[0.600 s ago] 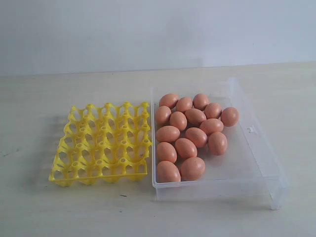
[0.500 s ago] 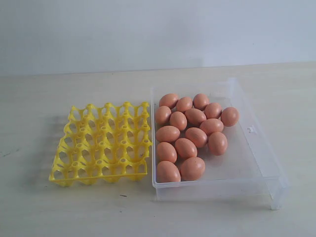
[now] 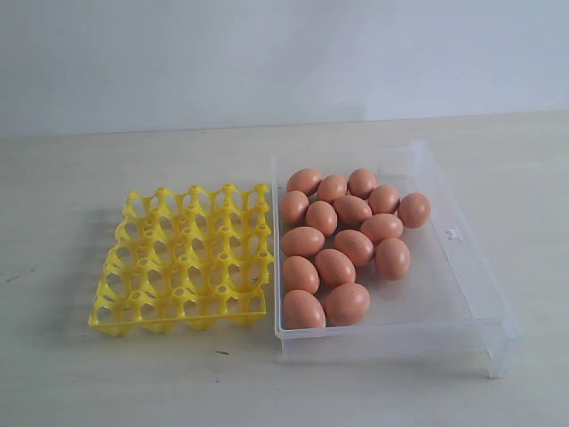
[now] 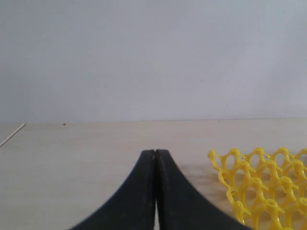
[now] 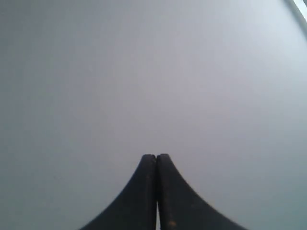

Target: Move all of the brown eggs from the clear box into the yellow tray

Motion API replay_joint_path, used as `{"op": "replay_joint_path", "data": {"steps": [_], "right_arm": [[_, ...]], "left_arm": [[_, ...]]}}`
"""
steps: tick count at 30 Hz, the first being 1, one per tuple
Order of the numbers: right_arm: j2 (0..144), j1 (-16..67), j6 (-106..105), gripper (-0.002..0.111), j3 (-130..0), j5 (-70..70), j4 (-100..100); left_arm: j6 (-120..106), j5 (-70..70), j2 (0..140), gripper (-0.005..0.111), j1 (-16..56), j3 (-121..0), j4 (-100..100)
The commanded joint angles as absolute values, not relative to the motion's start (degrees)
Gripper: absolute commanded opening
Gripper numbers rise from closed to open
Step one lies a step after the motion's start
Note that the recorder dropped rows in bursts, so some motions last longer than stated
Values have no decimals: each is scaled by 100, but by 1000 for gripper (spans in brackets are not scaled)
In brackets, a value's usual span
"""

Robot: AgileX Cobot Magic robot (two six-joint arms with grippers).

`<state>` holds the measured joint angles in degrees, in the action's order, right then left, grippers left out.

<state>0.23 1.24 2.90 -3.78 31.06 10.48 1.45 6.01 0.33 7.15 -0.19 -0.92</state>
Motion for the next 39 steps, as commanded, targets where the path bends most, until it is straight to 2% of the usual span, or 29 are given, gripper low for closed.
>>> {"op": "replay_joint_path", "data": {"steps": [1,4,8,10,14,19,23,27,33,39], "right_arm": [[547,137,570,0,-1451,1743,1185],[2013,137,785,0,-2800,819,1185],[3888,137,765,0,-4688,-1841,1185],[4569,137,765,0,-5220,-2238,1185],[5044,137,815,0,-5617,-2373,2259],[5864,137,-1771,0,-6141,-3702,3738],[6753,137,-2053,0,-6631,-5198,3770],[7418,349,-2129,2,-7037,-5952,3373],[7972,1049,-1786,18,-7199,-6041,2313],[8484,1493,-1504,58,-7255,-6007,1928]], "left_arm": [[166,588,0,0,742,0,-50],[166,588,0,0,742,0,-50],[166,588,0,0,742,0,-50],[166,588,0,0,742,0,-50],[166,588,0,0,742,0,-50],[166,588,0,0,742,0,-50],[166,588,0,0,742,0,-50],[166,588,0,0,742,0,-50],[166,588,0,0,742,0,-50],[166,588,0,0,742,0,-50]]}}
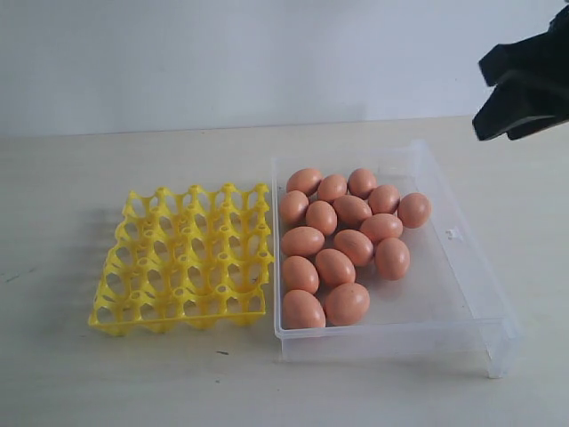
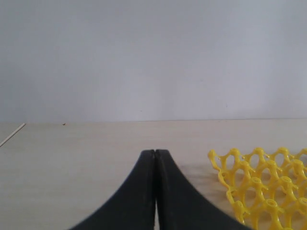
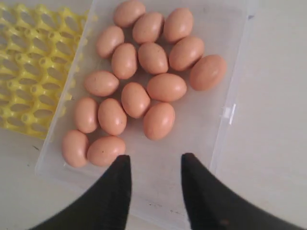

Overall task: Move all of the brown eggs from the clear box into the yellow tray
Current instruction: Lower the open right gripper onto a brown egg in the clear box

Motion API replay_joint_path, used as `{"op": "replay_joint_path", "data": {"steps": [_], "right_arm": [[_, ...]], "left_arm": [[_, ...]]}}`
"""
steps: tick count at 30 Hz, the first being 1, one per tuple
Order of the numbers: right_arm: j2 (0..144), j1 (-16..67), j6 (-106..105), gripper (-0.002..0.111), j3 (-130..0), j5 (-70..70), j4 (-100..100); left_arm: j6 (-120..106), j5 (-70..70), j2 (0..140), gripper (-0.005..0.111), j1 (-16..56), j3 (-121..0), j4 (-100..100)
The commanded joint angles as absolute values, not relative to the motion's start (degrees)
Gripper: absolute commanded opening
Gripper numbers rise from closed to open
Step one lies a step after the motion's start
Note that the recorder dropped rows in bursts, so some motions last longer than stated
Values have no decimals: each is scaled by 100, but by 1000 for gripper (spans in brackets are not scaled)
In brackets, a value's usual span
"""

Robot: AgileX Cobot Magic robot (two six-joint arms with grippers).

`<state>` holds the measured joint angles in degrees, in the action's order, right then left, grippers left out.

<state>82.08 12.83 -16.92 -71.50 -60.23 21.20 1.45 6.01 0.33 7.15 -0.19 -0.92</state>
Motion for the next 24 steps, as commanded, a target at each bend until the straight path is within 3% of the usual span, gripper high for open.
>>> {"op": "replay_joint_path", "data": {"steps": [1,3,13,24], "right_arm": [[8575,1538,-1472,64,-7288,-5993,1912],[8749,1567,-1266,69,-7308,-5938,1818],[9609,1711,-174,69,-7308,-5840,1056],[10194,2455,798,68,-7308,-5016,519]], "left_arm": [[166,588,0,0,742,0,-50],[166,588,0,0,742,0,-50],[166,588,0,0,742,0,-50],[166,588,0,0,742,0,-50]]}}
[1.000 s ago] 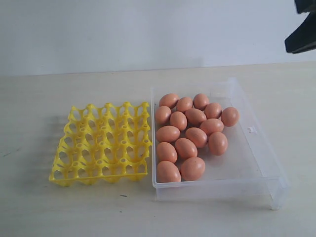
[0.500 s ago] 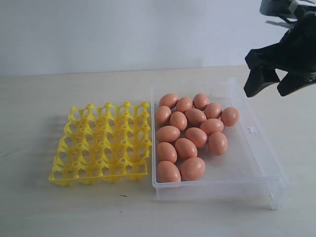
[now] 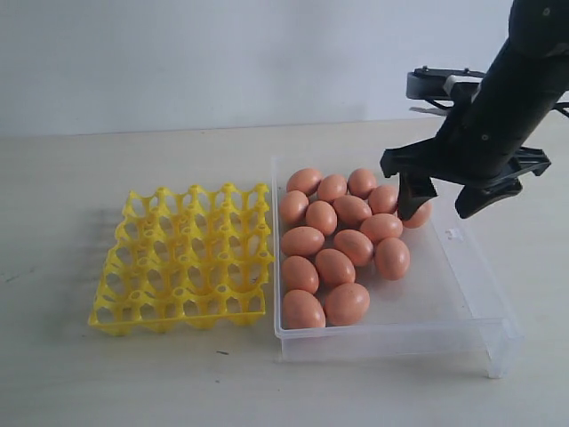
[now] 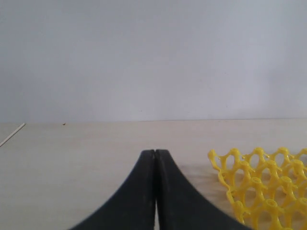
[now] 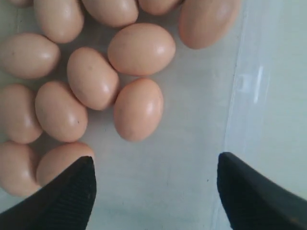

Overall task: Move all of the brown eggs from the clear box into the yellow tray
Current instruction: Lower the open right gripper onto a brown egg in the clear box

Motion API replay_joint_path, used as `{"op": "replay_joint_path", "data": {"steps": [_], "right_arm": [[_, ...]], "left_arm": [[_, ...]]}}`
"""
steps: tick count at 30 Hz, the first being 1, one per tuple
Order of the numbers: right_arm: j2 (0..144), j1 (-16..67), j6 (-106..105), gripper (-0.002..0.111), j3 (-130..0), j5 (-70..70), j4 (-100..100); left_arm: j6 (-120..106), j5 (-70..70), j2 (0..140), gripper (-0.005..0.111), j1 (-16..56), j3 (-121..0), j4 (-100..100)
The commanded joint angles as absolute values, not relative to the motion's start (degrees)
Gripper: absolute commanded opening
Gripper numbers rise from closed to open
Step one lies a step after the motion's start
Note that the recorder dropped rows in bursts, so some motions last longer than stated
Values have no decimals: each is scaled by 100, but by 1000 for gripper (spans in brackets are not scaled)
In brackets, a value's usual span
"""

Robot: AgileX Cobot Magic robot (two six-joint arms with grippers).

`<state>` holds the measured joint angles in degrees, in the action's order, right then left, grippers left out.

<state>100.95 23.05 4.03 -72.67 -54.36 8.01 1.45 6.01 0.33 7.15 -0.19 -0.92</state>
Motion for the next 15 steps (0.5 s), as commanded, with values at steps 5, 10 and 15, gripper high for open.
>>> {"op": "replay_joint_path", "data": {"steps": [5,10,15], "right_arm": [[10478,2529,1079,67,-7308,-4825,440],[10705,2529,1079,67,-7308,-4812,454],[10877,2529,1079,67,-7308,-4787,477]], "left_arm": [[166,588,0,0,742,0,-50],[166,588,0,0,742,0,-50],[166,588,0,0,742,0,-50]]}}
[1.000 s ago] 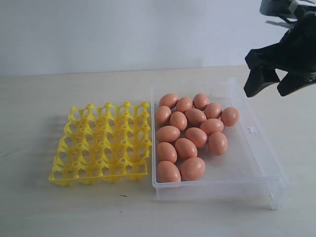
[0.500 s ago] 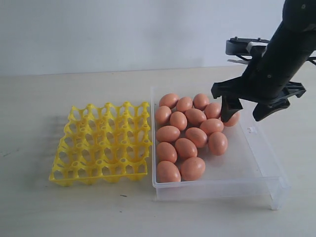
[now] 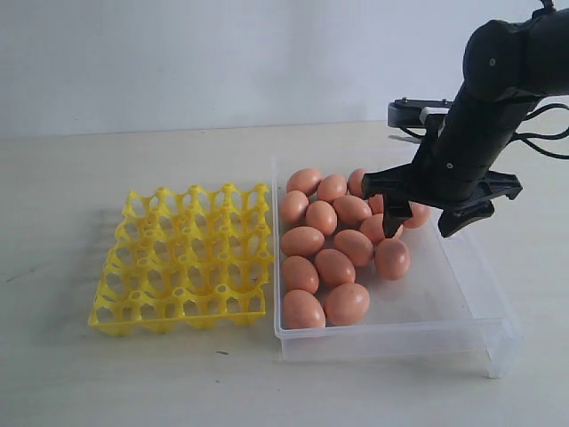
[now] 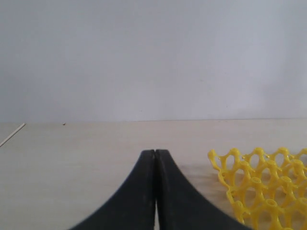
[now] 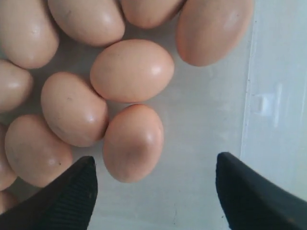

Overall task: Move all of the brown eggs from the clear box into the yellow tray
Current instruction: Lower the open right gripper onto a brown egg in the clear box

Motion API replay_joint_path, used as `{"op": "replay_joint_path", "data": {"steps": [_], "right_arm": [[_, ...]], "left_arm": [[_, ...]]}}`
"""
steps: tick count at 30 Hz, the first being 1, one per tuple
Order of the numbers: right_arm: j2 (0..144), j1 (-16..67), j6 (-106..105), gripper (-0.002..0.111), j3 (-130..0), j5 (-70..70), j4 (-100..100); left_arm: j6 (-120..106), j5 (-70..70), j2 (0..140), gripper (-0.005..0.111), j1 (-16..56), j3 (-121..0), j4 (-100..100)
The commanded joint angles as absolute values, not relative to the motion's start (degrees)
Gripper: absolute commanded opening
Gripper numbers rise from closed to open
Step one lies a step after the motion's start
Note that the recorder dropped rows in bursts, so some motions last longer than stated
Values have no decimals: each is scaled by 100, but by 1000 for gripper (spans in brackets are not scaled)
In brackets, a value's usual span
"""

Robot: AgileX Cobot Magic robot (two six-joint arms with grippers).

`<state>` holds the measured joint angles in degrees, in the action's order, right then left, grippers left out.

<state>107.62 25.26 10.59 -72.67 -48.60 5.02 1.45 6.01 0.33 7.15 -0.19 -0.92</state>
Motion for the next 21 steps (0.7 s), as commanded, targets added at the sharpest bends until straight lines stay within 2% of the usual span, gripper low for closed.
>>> {"op": "replay_joint_path", "data": {"steps": [1,13,16,18,21], "right_arm": [[10904,2529,1069,67,-7308,-4776,535],[11354,2664,1062,66,-7308,-4481,645],[11533,2664,1062,61,-7308,-4462,645],[11585,2664,1062,50,-7308,-4462,645],[11574,2664,1062,20,-7308,-4429,645]], "left_arm": [[166,588,0,0,742,0,-50],[166,588,0,0,742,0,-50],[166,588,0,0,742,0,-50],[166,588,0,0,742,0,-50],[166,588,0,0,742,0,-50]]}}
